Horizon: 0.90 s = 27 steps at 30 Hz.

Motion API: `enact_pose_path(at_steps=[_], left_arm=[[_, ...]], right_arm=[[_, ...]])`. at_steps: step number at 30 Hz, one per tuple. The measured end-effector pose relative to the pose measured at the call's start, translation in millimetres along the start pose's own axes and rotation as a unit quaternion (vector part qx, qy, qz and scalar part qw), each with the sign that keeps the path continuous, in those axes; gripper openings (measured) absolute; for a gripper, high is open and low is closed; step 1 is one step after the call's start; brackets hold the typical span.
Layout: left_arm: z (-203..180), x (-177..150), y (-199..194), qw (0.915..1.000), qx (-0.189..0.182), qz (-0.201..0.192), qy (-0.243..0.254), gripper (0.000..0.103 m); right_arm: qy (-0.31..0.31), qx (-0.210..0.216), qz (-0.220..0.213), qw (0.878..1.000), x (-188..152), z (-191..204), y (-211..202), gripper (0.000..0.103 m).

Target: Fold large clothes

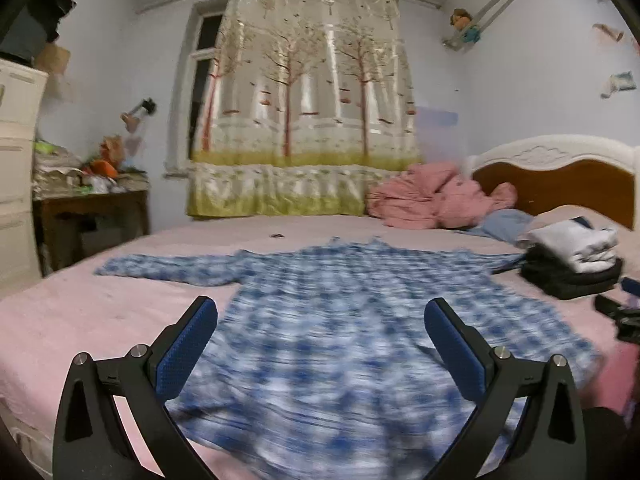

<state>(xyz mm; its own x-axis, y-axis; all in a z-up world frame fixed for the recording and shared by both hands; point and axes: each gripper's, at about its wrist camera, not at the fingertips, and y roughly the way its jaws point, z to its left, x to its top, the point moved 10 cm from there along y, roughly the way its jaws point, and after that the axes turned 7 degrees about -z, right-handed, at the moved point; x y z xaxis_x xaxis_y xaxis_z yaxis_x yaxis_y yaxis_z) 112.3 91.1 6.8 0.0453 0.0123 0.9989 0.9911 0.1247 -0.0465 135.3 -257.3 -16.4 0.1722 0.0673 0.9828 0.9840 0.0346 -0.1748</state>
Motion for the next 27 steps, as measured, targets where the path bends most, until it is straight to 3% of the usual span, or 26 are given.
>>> enact_pose_path(at_steps=[4, 7, 11, 18, 21, 27], left_arm=[[27.7, -20.2, 11.7, 0.9997, 0.018, 0.010, -0.013, 0.103], [36.0, -40.8, 15.2, 0.9998, 0.013, 0.012, -0.008, 0.103], [43.7, -72.8, 27.0, 0.9992, 0.032, 0.024, 0.006, 0.103], [59.1, -98.8, 15.4, 0.9987, 0.026, -0.026, -0.037, 0.103], [60.2, -107.8, 6.6, 0.9982, 0.021, -0.033, -0.046, 0.103], [62.7, -134.4, -10.3, 0.9973, 0.003, -0.009, -0.073, 0.103]], right_arm=[[0.011, -0.005, 0.012, 1.000, -17.1, -22.5, 17.7, 0.103], [0.035, 0.012, 0.004, 0.999, -36.6, -35.0, 20.5, 0.103], [0.064, 0.038, 0.005, 0.997, -69.4, -42.6, 22.7, 0.103], [0.101, 0.062, -0.019, 0.993, -106.9, -40.2, 16.3, 0.103], [0.118, 0.118, -0.011, 0.986, -114.8, -21.1, 9.8, 0.095], [0.115, 0.157, 0.027, 0.980, -124.4, -1.6, 9.3, 0.080]])
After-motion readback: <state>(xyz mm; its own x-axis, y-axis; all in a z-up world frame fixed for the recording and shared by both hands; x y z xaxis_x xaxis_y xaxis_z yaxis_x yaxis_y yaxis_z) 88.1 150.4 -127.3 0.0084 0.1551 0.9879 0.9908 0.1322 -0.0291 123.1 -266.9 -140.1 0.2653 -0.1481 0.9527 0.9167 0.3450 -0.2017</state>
